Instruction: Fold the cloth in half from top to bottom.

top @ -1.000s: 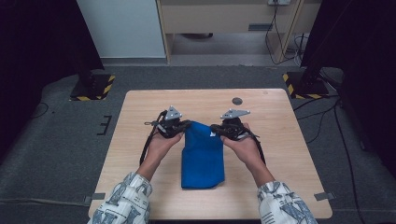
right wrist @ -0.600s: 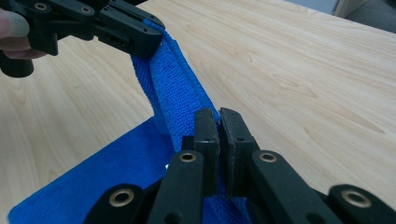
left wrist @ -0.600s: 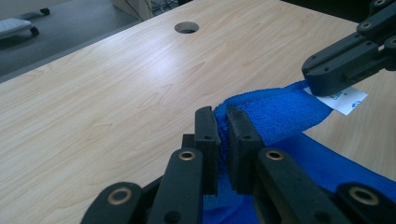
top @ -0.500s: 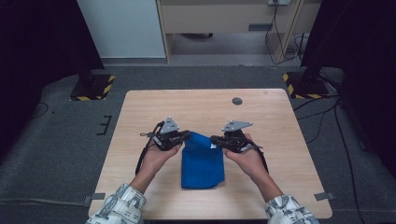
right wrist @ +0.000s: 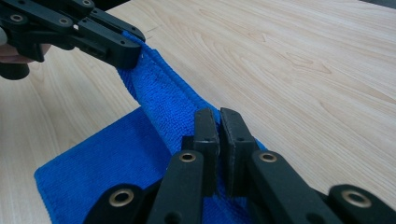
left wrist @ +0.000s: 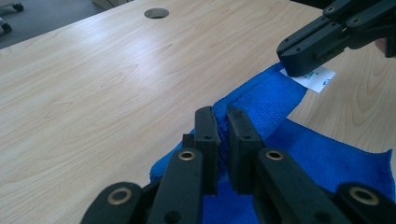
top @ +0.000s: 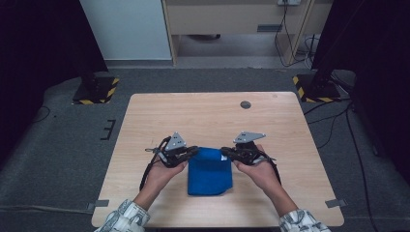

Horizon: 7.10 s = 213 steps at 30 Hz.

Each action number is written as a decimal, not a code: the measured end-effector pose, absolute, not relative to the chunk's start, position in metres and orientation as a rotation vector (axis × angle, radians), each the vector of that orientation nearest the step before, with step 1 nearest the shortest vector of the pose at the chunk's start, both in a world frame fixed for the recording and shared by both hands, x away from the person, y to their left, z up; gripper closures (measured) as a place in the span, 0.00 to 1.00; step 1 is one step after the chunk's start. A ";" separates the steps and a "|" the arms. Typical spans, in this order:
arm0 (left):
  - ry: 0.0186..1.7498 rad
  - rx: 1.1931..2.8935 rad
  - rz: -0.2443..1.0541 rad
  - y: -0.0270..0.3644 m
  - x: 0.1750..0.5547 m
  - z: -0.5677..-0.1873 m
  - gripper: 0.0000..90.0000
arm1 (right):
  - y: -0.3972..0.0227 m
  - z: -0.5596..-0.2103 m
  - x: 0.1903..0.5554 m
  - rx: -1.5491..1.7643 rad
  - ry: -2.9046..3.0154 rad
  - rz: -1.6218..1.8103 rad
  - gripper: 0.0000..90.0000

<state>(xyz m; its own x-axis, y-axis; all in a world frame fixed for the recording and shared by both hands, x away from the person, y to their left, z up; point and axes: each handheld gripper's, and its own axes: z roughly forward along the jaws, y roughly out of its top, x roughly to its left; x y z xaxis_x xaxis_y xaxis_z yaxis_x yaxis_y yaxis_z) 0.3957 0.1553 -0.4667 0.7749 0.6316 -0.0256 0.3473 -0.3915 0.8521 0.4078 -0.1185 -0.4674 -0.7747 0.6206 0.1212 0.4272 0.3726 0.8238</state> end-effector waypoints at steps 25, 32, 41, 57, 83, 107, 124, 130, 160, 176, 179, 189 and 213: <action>0.750 1.997 0.372 0.163 0.367 -0.480 0.90 | -0.116 -0.468 0.385 0.863 2.447 1.371 0.96; 0.743 1.976 0.367 0.163 0.363 -0.479 0.90 | -0.118 -0.473 0.383 0.858 2.451 1.374 0.95; 0.730 2.017 0.335 0.162 0.356 -0.486 0.90 | -0.122 -0.478 0.372 0.850 2.470 1.360 0.95; 0.712 2.068 0.299 0.162 0.339 -0.499 0.88 | -0.120 -0.491 0.356 0.835 2.503 1.330 0.95; 0.679 2.126 0.265 0.162 0.327 -0.507 0.85 | -0.121 -0.501 0.346 0.830 2.530 1.300 0.95; 0.686 2.087 0.205 0.169 0.317 -0.510 0.60 | -0.125 -0.507 0.334 0.894 2.569 1.268 0.66; 0.795 1.954 0.313 0.175 0.334 -0.504 0.47 | -0.129 -0.499 0.351 0.994 2.462 1.271 0.55; 0.790 2.037 0.322 0.168 0.338 -0.514 0.43 | -0.123 -0.508 0.355 0.989 2.479 1.206 0.46; 0.880 2.103 0.355 0.171 0.336 -0.516 0.05 | -0.127 -0.507 0.349 0.954 2.431 1.207 0.07; 0.907 2.057 0.402 0.186 0.348 -0.497 0.05 | -0.144 -0.480 0.365 0.979 2.347 1.239 0.07; 0.913 2.050 0.407 0.190 0.350 -0.493 0.05 | -0.145 -0.476 0.368 0.979 2.332 1.248 0.07; 0.932 2.042 0.423 0.202 0.359 -0.483 0.05 | -0.154 -0.463 0.377 0.987 2.290 1.251 0.07; 1.063 2.073 0.468 0.250 0.388 -0.488 0.05 | -0.229 -0.459 0.396 1.170 2.136 1.228 0.07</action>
